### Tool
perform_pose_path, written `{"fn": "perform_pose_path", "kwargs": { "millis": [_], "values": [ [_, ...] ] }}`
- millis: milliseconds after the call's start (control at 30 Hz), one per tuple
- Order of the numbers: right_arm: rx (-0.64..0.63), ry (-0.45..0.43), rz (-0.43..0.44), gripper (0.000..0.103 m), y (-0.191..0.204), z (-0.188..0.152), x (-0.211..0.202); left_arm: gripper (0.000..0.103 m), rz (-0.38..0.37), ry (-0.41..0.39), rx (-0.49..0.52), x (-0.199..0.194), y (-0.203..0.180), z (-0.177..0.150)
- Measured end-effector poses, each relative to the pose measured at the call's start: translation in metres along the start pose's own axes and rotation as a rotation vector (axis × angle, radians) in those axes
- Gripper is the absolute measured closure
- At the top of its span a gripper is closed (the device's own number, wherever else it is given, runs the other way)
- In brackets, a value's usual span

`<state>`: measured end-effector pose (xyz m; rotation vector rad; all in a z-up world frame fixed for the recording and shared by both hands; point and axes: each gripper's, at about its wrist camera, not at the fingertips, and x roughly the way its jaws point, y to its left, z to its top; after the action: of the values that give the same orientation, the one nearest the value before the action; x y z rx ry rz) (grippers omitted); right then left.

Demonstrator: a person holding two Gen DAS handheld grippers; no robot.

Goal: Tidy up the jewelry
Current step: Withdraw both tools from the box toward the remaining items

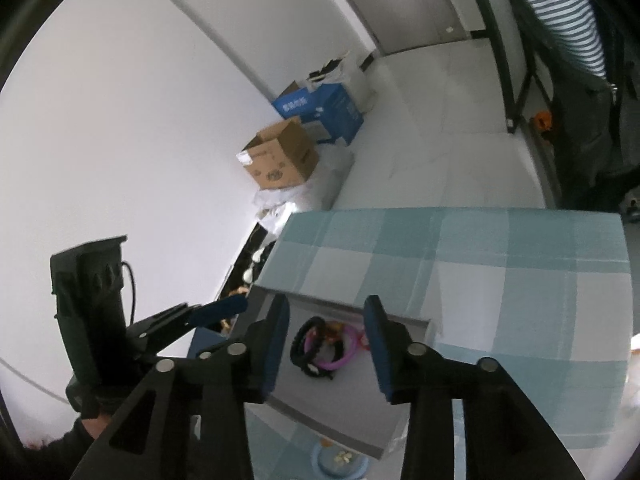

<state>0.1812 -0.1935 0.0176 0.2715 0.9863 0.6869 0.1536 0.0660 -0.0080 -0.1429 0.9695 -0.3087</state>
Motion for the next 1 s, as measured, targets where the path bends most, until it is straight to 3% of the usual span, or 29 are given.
{"fn": "perform_pose_path", "kwargs": {
  "millis": [133, 267, 333, 533, 800, 867, 1000],
  "values": [
    [0.007, -0.015, -0.01, 0.06, -0.003, 0.001, -0.004, 0.033, 0.043, -0.023, 0.012, -0.005, -0.002, -0.002],
    [0.0, -0.037, -0.024, 0.049, -0.003, -0.002, -0.009, 0.033, 0.104, -0.068, 0.041, -0.013, -0.008, -0.007],
    [-0.001, -0.049, -0.02, 0.049, -0.002, -0.004, -0.013, 0.033, 0.123, -0.093, 0.049, -0.018, -0.01, -0.01],
    [-0.012, -0.083, -0.016, 0.035, 0.002, -0.018, -0.025, 0.033, 0.129, -0.117, 0.039, -0.028, -0.014, -0.022],
    [-0.032, -0.105, -0.022, 0.03, 0.011, -0.046, -0.044, 0.033, 0.152, -0.157, 0.052, -0.041, -0.025, -0.034],
    [-0.05, -0.125, -0.027, 0.023, 0.015, -0.053, -0.051, 0.032, 0.156, -0.167, 0.033, -0.045, -0.025, -0.038],
    [-0.04, -0.147, -0.036, 0.019, 0.015, -0.07, -0.061, 0.032, 0.159, -0.173, 0.003, -0.049, -0.029, -0.049]
  ]
}}
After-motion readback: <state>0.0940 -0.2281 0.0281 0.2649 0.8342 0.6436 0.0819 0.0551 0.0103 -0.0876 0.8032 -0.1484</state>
